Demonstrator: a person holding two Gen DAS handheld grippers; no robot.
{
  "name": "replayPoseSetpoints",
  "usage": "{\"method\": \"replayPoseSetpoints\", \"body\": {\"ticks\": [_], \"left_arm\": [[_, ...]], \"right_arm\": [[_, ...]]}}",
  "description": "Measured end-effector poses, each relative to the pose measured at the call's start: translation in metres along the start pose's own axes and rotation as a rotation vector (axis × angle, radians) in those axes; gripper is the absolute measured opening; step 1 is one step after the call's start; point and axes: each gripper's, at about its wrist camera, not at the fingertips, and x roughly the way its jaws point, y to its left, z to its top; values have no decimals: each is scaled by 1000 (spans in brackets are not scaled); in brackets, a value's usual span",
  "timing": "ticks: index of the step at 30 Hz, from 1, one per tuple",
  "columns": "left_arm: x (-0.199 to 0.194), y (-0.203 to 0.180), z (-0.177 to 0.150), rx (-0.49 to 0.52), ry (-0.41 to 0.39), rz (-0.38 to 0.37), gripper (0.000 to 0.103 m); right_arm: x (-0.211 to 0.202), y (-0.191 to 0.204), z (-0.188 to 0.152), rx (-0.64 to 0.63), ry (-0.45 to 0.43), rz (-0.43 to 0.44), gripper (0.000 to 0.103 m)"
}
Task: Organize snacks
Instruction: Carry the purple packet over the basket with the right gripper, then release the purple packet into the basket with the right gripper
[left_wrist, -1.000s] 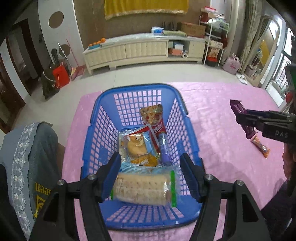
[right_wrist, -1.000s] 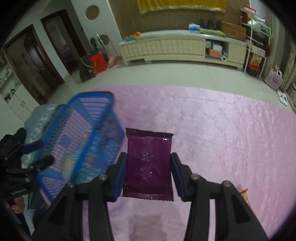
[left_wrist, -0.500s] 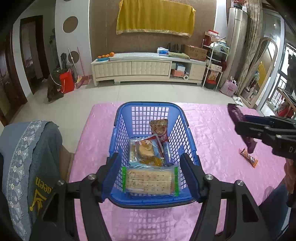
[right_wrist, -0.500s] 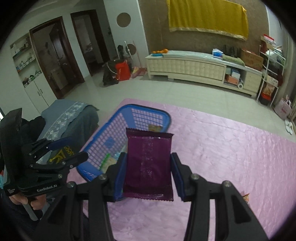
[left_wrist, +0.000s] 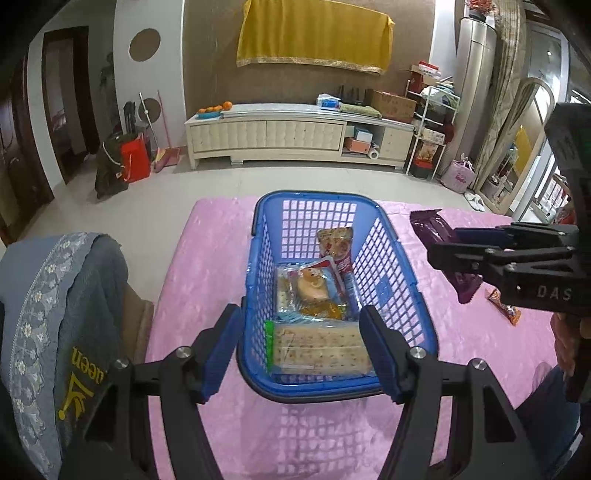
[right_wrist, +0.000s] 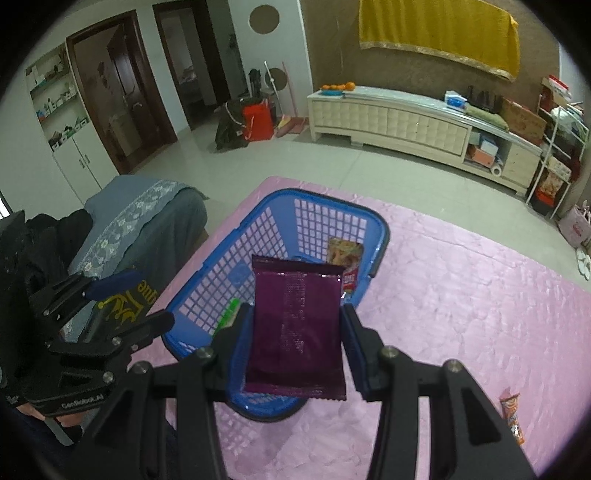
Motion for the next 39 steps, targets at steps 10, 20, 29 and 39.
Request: {"method": "replayPoseSetpoints", "body": {"ticks": [10,20,29,39], "left_arm": [[9,11,-2,-10,21,22,64],[10,20,-5,-55,29,11,64],[6,20,-9,-69,33,21,64],[-11,-8,-12,-25,-5,53,64]], "right_arm": [[49,16,12,-84,83,-46,51],[75,24,12,-157,134,-98,51],[81,24,13,-157,132,-104,79],[27,-8,3,-84,56,-101,85]]}}
